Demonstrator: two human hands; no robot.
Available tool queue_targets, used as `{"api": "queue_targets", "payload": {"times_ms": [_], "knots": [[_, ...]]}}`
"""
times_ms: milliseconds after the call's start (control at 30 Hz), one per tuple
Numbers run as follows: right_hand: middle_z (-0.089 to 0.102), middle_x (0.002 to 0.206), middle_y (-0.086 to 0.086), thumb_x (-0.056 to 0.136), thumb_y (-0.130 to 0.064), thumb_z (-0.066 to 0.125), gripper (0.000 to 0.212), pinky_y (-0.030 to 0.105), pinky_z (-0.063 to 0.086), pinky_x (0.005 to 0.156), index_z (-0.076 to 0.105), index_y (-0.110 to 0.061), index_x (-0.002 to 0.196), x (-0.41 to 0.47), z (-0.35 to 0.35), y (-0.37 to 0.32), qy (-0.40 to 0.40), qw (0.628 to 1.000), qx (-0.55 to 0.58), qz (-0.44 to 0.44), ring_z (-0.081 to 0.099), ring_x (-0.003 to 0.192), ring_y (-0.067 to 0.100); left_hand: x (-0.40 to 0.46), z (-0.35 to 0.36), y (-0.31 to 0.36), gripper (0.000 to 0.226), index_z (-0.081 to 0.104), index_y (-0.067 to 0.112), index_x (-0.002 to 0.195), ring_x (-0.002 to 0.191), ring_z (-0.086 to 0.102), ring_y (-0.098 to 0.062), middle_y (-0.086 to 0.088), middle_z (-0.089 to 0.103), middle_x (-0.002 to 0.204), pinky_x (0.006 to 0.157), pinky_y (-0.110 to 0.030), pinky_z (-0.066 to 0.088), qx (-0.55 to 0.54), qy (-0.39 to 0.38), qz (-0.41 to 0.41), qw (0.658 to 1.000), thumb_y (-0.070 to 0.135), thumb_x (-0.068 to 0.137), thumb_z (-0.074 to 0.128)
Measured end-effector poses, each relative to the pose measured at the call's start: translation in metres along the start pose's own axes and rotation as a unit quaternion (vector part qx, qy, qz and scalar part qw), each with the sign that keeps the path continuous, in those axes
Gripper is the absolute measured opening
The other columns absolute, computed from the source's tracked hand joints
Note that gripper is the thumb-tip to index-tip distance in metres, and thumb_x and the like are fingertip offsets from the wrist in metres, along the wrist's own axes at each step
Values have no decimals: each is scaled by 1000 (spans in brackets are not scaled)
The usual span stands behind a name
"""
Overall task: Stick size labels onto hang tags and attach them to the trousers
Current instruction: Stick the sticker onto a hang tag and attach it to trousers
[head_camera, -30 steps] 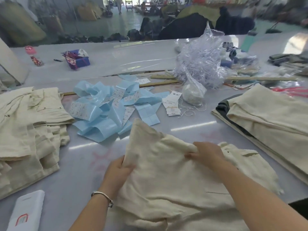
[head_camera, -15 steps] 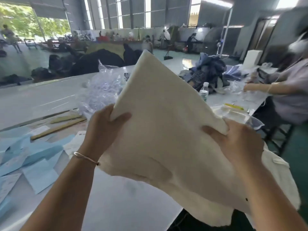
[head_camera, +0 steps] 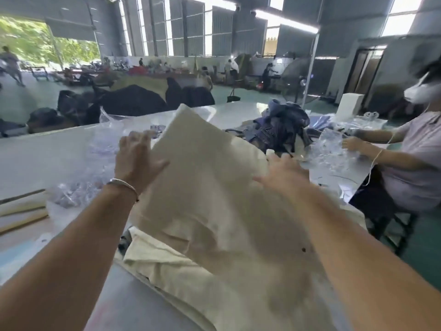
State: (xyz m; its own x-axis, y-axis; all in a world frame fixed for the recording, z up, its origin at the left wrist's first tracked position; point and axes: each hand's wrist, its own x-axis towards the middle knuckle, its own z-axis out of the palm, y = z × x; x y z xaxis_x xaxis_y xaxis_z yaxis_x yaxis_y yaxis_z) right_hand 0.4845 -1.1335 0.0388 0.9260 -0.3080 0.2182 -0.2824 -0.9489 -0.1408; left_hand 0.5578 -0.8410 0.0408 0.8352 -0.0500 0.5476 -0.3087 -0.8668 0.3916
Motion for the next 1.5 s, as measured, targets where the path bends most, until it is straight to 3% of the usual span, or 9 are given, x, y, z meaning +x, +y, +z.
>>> {"api": "queue_targets", "payload": {"times_ms": [167,267,533,667,767,900,1067,1233,1500], "knots": [[42,142,-2,88,-57,53,52,40,38,103,48,-34,135,-6,118,18,-273,953,-14,-133,40,130,22,-61,118,-3,42,62,21,125,124,50,-22,-4,59,132,104,-28,35,18,-282,6,959,37,87,69],[44,131,-2,84,-68,47,56,40,36,97,49,-36,130,-16,158,23,-261,952,-43,-151,41,124,21,-112,170,-11,34,64,24,125,126,50,-16,2,58,135,100,-22,34,2,-396,-1,918,39,96,55],[45,126,0,88,-61,46,48,38,34,94,52,-30,124,-23,174,6,-184,972,-49,-139,41,120,21,-135,163,-25,27,68,26,118,113,58,-7,10,65,124,86,-12,37,-93,-325,-76,938,35,94,59],[53,113,-7,91,-44,56,26,29,36,90,60,-30,112,-38,162,-39,-140,964,112,-196,49,112,14,-142,116,-44,20,73,20,109,104,62,-5,9,71,110,89,-16,43,-160,-270,-125,941,26,94,62],[60,88,-9,85,-29,65,7,24,41,76,65,-22,87,-62,143,-98,-138,914,285,-253,56,86,9,-160,57,-74,15,75,19,101,91,65,-2,12,73,98,79,-13,45,-183,-202,-152,950,23,93,64],[62,59,1,81,-16,69,19,29,43,62,62,-12,63,-111,116,-199,-188,833,432,-292,57,59,16,-201,-40,-130,10,74,16,86,76,63,-5,8,72,78,70,-15,45,-139,-105,-194,965,20,90,66],[60,55,7,84,-5,67,24,21,44,51,60,-6,61,-198,99,-330,-392,621,623,-269,54,51,14,-287,-170,-208,17,67,9,74,62,54,-2,3,67,69,66,-22,45,-34,19,-297,954,21,85,73],[44,55,5,83,2,59,34,22,29,46,46,-15,57,-303,97,-468,-534,463,674,-213,37,48,13,-389,-296,-305,30,56,16,60,65,54,-12,3,59,65,62,-22,37,64,144,-409,899,18,85,72],[31,53,0,82,4,51,43,19,24,40,35,-21,51,-456,111,-664,-625,363,676,-142,27,46,10,-510,-432,-483,19,53,20,65,100,48,-23,2,53,91,73,-29,37,206,169,-520,812,15,74,69]]}}
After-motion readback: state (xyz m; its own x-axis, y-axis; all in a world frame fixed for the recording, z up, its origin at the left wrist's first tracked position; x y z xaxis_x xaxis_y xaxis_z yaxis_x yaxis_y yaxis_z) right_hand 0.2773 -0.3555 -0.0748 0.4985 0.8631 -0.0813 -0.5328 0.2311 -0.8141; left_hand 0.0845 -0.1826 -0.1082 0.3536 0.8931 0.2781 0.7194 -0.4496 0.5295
